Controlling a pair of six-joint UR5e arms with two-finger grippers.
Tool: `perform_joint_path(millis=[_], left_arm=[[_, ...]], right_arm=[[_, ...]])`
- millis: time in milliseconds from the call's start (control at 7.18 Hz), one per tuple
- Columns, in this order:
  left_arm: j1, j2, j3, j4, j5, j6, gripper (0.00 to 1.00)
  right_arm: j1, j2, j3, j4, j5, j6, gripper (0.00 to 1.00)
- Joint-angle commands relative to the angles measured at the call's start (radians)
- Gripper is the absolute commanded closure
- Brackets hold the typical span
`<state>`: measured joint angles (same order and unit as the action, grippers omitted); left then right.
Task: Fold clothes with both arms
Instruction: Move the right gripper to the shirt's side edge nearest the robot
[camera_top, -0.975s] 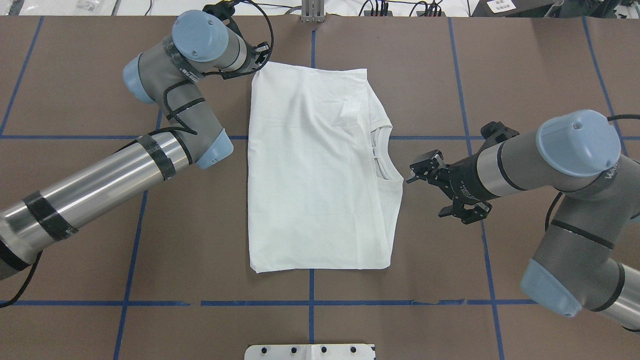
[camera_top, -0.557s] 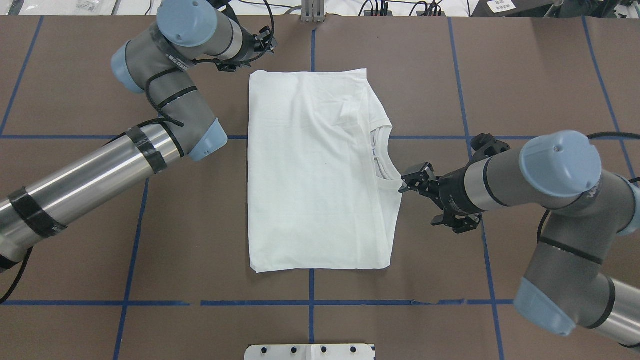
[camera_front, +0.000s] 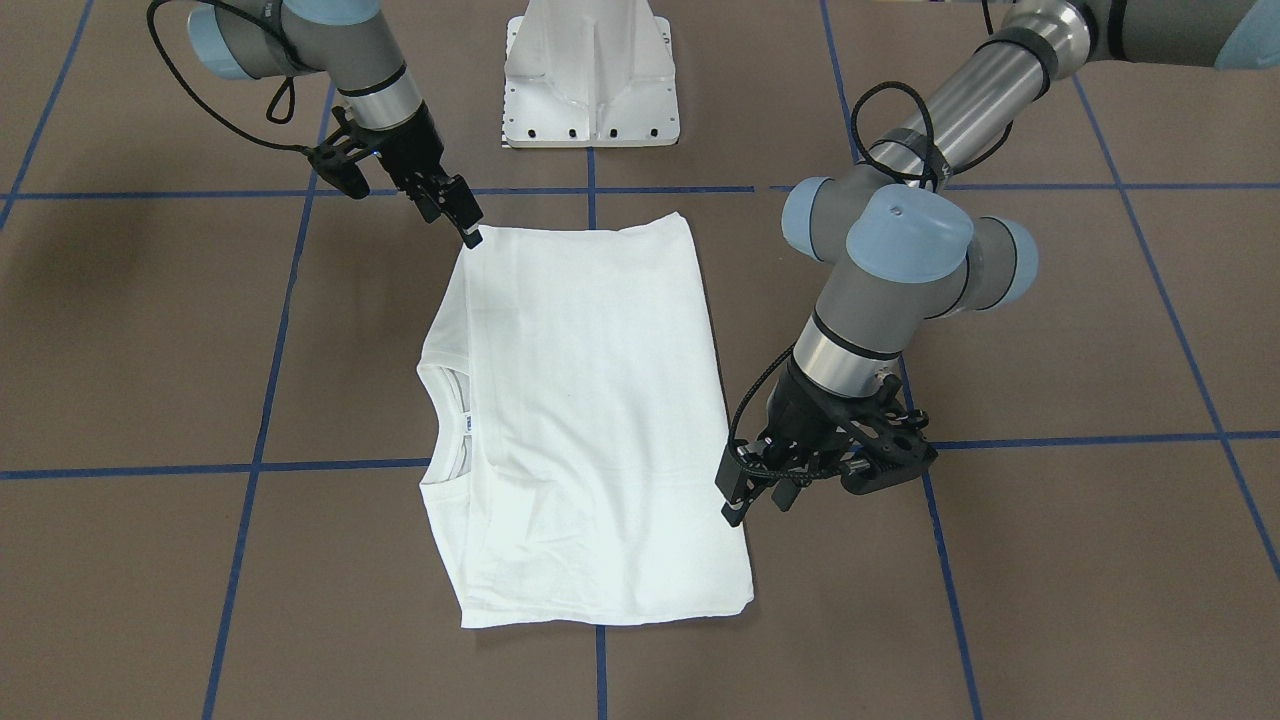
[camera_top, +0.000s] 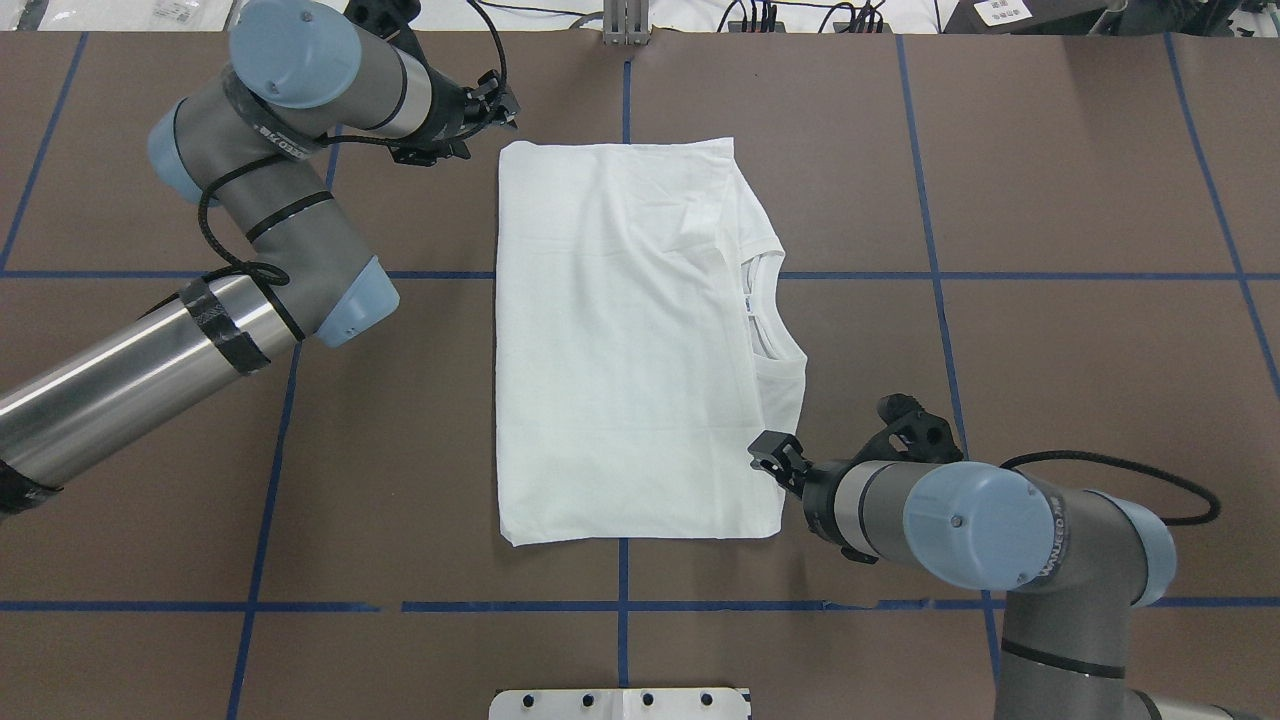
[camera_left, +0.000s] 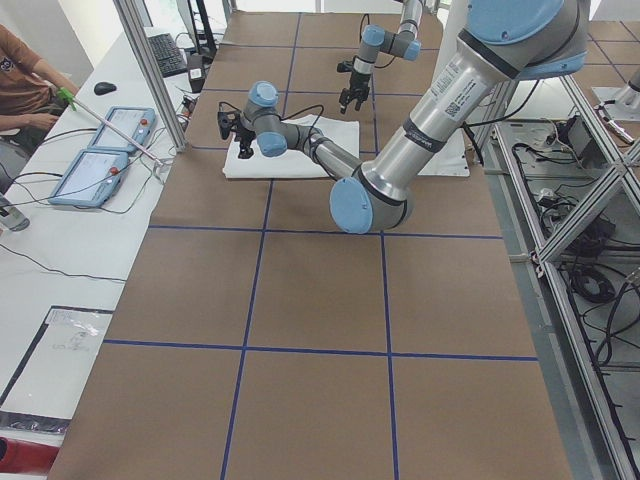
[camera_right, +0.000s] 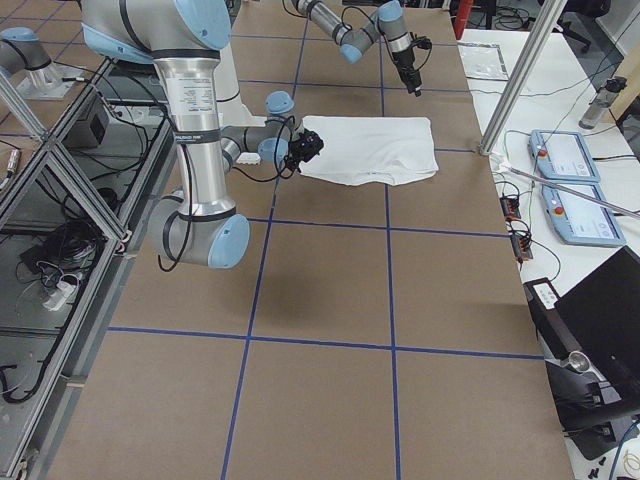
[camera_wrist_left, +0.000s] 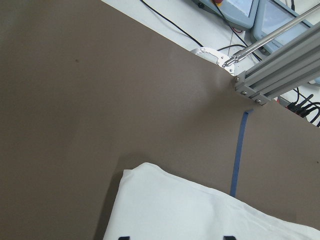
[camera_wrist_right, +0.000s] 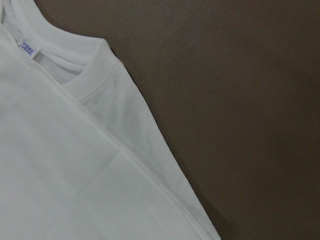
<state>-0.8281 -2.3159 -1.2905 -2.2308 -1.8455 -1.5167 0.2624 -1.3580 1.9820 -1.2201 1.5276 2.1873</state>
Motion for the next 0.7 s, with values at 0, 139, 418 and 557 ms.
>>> perform_joint_path(millis=[0, 139, 418, 557], left_arm=[[0.000, 0.015, -0.009, -0.001, 0.000, 0.000, 0.31], [0.000, 0.015, -0.009, -0.001, 0.000, 0.000, 0.31], [0.000, 0.021, -0.010, -0.001, 0.000, 0.000, 0.31], [0.000, 0.021, -0.010, -0.001, 0.000, 0.000, 0.31]], right_arm=[[-0.040, 0.063, -0.081, -0.048, -0.060, 0.015, 0.01], [-0.042, 0.065, -0.083, -0.050, -0.060, 0.016, 0.01], [-0.042, 0.063, -0.086, -0.052, -0.060, 0.014, 0.11], [-0.040, 0.062, -0.088, -0.053, -0.060, 0.015, 0.30]])
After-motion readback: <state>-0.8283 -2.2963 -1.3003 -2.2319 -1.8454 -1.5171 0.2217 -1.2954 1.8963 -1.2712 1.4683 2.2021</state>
